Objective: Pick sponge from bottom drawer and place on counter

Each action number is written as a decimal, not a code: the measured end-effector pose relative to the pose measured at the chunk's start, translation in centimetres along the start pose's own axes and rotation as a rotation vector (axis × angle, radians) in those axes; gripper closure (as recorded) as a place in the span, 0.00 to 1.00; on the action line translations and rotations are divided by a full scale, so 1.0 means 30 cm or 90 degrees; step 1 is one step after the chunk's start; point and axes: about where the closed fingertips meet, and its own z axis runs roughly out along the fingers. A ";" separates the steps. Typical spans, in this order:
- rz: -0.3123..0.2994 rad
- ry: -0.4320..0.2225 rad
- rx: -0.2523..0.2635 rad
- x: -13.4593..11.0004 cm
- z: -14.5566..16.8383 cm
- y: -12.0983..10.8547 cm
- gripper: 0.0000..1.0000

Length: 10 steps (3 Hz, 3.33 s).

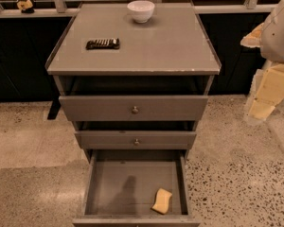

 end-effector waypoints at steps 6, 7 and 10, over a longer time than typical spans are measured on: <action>0.186 0.065 -0.192 0.508 0.975 0.460 0.00; 0.186 0.065 -0.192 0.508 0.975 0.460 0.00; 0.089 -0.030 -0.129 0.285 1.496 0.296 0.00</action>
Offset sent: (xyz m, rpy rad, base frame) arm -0.0604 -0.0268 -0.1218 0.0887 0.1620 -0.0840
